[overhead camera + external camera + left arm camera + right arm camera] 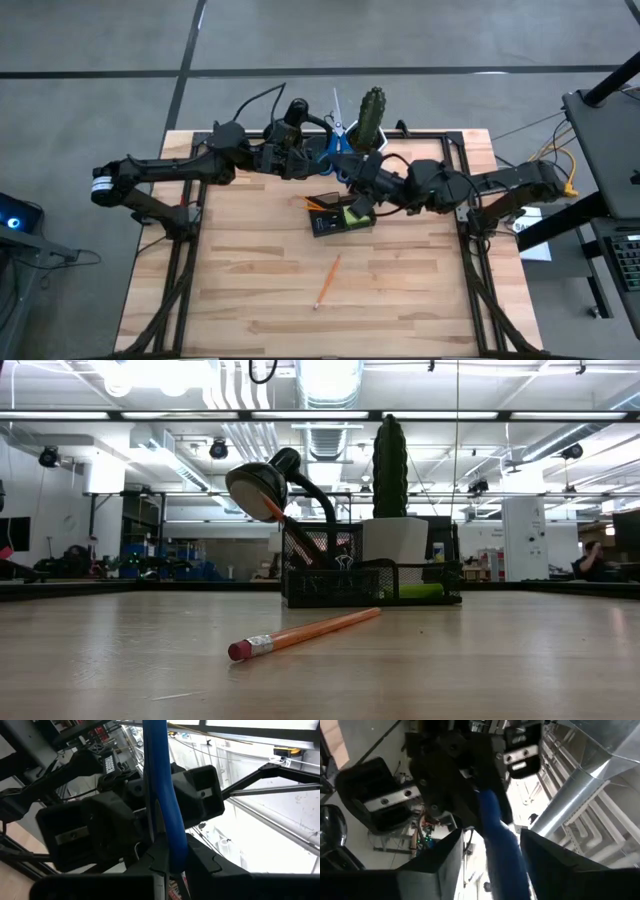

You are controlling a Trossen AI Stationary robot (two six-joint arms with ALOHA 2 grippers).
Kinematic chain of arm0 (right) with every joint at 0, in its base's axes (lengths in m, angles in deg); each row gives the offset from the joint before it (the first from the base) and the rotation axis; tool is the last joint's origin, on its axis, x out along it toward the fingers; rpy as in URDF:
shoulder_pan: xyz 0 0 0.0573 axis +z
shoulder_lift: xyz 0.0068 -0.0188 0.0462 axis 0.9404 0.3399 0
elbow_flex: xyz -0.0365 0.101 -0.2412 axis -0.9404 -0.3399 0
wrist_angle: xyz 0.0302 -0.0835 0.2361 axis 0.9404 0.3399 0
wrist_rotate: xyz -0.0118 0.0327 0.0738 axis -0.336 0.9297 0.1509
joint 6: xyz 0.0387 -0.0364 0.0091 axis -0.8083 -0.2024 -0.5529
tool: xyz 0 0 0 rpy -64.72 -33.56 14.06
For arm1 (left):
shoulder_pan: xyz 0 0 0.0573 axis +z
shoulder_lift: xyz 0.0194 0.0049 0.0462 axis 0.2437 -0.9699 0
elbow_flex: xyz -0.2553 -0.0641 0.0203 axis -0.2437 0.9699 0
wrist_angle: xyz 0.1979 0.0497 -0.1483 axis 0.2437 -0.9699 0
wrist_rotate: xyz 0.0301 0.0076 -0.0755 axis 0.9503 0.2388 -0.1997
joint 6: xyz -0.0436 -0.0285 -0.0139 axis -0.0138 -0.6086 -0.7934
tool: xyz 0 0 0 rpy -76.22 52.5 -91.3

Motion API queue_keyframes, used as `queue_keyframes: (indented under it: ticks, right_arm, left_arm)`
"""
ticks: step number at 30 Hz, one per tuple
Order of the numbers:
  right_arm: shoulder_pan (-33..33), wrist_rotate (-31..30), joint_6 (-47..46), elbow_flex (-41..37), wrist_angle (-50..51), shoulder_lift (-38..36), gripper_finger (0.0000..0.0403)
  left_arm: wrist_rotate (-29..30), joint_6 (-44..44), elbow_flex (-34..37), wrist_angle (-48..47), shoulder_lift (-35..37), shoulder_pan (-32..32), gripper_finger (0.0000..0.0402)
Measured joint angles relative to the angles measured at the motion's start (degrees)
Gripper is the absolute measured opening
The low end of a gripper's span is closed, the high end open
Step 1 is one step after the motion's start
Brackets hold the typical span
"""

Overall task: Pick and place office supplies into organizer
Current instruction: Put the blue scissors into the desk organizer

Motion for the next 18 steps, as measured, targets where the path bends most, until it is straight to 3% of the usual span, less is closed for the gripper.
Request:
queue_keyframes:
  ticks: [18]
  right_arm:
    - [-1.26,-3.48,1.05,0.02,-5.91,2.38,0.0041]
  left_arm:
    - [0.0,-0.16,0.0,0.23,0.0,0.0,0.0017]
